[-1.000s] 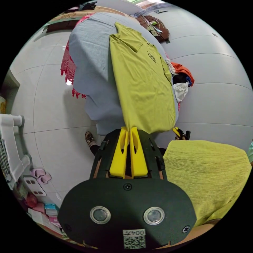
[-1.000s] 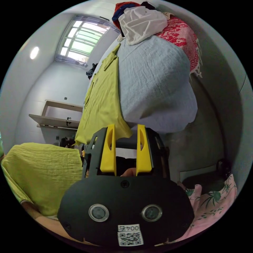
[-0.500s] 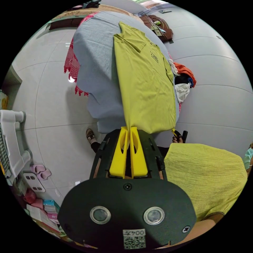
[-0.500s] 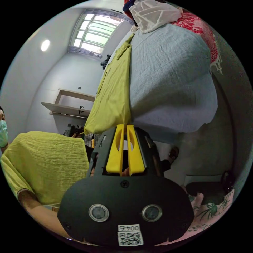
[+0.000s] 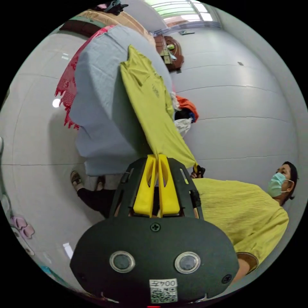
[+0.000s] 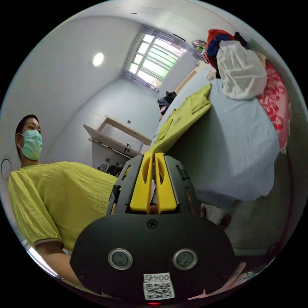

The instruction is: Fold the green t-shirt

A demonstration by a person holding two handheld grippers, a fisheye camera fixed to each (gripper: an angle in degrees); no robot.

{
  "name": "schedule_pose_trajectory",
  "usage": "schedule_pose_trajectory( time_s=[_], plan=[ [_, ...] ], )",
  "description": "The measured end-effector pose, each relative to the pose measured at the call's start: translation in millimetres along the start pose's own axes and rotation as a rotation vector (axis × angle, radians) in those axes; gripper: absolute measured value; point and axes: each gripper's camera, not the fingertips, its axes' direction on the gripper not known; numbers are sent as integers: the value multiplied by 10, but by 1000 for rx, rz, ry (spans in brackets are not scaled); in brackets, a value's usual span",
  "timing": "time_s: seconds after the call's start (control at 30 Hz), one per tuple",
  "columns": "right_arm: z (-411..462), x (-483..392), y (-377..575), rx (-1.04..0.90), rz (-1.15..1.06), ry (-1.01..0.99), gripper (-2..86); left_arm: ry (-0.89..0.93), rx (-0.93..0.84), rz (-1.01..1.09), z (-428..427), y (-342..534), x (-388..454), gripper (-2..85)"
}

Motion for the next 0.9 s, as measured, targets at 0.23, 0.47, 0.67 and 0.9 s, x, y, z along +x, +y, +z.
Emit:
schedule_pose_trajectory(
  time_s=[0.23, 0.47, 0.67, 0.9],
  plan=[
    [-208, -542, -610, 40, -125, -11, -6, 72, 114, 71, -540, -74, 463, 13],
    [-270, -412, -372, -9, -40, 11, -6, 47, 10, -19, -779, 137, 475, 14],
    [-156, 279, -182, 49, 146, -14, -6, 155, 82, -161, -798, 310, 191, 15],
    [246, 766, -1055, 111, 189, -19, -6, 213, 253, -177, -960, -404, 500, 13]
  ],
)
